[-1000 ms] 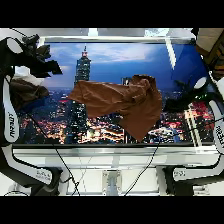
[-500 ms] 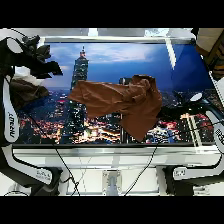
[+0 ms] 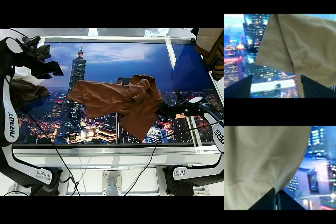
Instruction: Fold the shirts.
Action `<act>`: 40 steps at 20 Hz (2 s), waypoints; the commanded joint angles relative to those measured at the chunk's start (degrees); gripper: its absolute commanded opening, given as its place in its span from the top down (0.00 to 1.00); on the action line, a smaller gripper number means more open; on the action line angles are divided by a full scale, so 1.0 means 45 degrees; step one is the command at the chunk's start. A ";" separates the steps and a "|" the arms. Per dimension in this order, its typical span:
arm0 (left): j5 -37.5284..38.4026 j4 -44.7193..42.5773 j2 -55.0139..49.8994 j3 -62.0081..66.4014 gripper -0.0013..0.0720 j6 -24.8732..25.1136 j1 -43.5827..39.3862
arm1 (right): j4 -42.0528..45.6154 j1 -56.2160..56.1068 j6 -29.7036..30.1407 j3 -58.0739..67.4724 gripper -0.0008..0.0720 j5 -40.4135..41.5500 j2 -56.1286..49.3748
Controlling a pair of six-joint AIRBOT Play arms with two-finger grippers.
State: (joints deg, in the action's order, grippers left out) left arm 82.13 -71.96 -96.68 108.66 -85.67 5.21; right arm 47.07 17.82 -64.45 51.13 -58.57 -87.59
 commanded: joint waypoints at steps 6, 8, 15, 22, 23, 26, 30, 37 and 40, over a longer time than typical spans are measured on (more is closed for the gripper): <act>0.0627 -0.0058 -0.1982 -0.0763 0.04 -0.0398 0.0034 | -0.0389 0.0015 -0.0010 -0.0015 0.95 -0.1404 0.0199; 0.0831 -0.0010 -0.2803 -0.0763 0.04 -0.0350 0.0039 | -0.0597 0.0015 -0.0019 -0.0015 0.95 -0.1535 0.0287; 0.0695 0.2263 -0.4095 -0.0753 0.04 -0.0393 0.0719 | -0.1545 0.0015 -0.0019 -0.0015 0.95 -0.1423 0.0675; 0.0306 0.2380 -0.4396 -0.0753 0.05 -0.0724 0.1005 | -0.1749 0.0015 -0.0049 -0.0015 0.95 -0.1141 0.1035; 0.0306 0.2395 -0.4503 -0.0753 0.05 -0.0763 0.1001 | -0.1749 0.0015 -0.0049 -0.0015 0.95 -0.1137 0.1054; 0.0170 0.3172 -0.4901 -0.0753 0.14 -0.0777 0.0996 | -0.1744 0.0015 -0.0049 -0.0015 0.95 -0.1137 0.1073; -0.0913 0.4265 -0.5139 -0.0753 0.44 -0.0884 0.0971 | -0.1744 0.0015 -0.0049 -0.0015 0.95 -0.1141 0.1073; -0.1146 0.9738 -0.5013 -0.0379 0.96 0.1103 0.0981 | -0.1763 0.0117 0.0398 -0.0010 0.95 -0.0797 0.1938; -0.1151 1.3857 -0.4177 0.0602 0.96 0.2521 0.0947 | -0.1991 0.0797 0.0753 0.0316 0.95 -0.1394 0.3531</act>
State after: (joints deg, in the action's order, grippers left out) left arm 77.21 -28.03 -117.95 108.40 -80.58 9.56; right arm 38.83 19.44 -62.48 51.51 -63.24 -76.66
